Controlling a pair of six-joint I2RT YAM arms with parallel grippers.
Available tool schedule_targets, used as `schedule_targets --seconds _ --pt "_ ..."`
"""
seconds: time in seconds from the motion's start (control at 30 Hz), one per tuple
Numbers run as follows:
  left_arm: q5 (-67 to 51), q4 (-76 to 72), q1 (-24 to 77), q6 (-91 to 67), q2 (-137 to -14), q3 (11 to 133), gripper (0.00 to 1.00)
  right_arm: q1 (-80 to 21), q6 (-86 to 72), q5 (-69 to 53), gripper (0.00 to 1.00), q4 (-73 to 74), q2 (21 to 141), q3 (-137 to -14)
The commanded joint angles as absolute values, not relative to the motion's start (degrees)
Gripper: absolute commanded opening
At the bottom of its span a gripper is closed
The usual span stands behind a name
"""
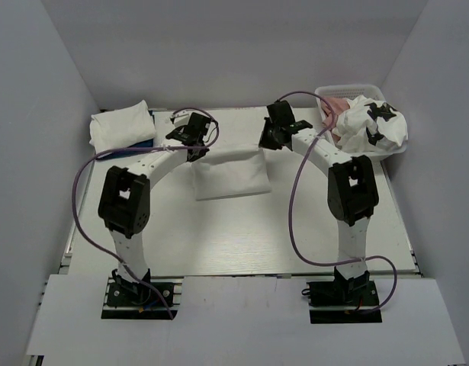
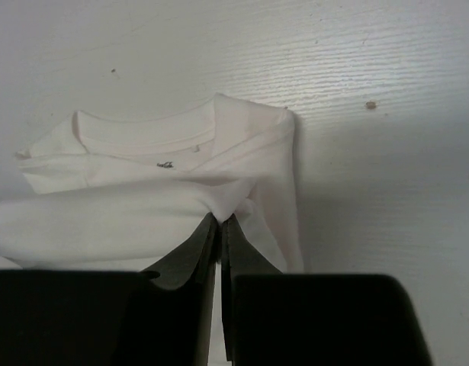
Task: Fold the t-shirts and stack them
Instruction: Fold the long partially folded tshirt into a neat square, then put the neatly folded tshirt into the corner of the board with the left arm
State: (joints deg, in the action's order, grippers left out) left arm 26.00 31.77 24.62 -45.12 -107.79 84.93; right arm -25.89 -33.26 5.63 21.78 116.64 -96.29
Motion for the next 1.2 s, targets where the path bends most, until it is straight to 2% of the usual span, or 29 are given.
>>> schedule_targets --seconds 0.0,0.03,0.07,0.13,0.17,0.2,0.3,0.4,0.53,0.7,0.87,1.0,1.17 --pt "28.7 31.5 22.2 -43.5 -111.1 90.6 0.07 -23.7 -32.8 7.6 0.09 18.6 120.4 -100.4" --pt "28.7 32.7 21.7 -43.5 -114.2 92.4 0.15 -23.7 -32.5 7.1 0.17 17.9 121.0 -100.7" --pt "28.7 35.2 21.7 -43.5 -115.6 95.9 0.42 -23.6 -31.0 5.1 0.38 17.3 121.6 -102.5" --pt "29.3 37.3 20.5 -44.2 -117.9 98.7 0.73 -23.2 -30.8 4.3 0.44 18.7 124.5 -104.6" --pt "28.4 37.3 20.5 -43.7 -118.6 100.5 0.93 -23.1 -30.6 4.0 0.44 20.2 125.1 -105.5" --pt "27.9 37.8 20.5 -43.7 -119.3 101.2 0.98 -23.1 -30.7 4.0 0.46 20.8 125.5 -107.1" --pt "26.7 37.3 20.0 -42.1 -118.1 101.2 1.0 -23.2 -30.7 3.8 0.53 20.7 123.1 -104.1" --pt "24.0 34.9 20.0 -39.9 -113.8 96.7 1.0 -23.5 -30.7 3.3 0.85 17.6 118.6 -98.1" --pt "20.0 28.3 21.1 -35.3 -110.0 88.7 1.0 -23.6 -29.2 -1.6 0.9 11.9 113.4 -91.2" --pt "13.6 26.8 21.1 -33.1 -110.0 86.8 1.0 -24.1 -25.6 -12.8 0.9 3.3 111.4 -85.4" --pt "3.5 18.4 21.6 -30.4 -111.3 83.8 1.0 -24.0 -27.1 -23.4 0.9 -4.6 117.3 -84.3" --pt "3.7 21.6 21.6 -29.9 -117.7 88.5 1.0 -23.5 -30.2 -22.7 0.9 -5.4 123.2 -87.3" --pt "3.0 23.2 20.4 -29.9 -122.7 88.0 1.0 -23.3 -31.7 -10.2 0.9 -2.5 125.3 -85.4"
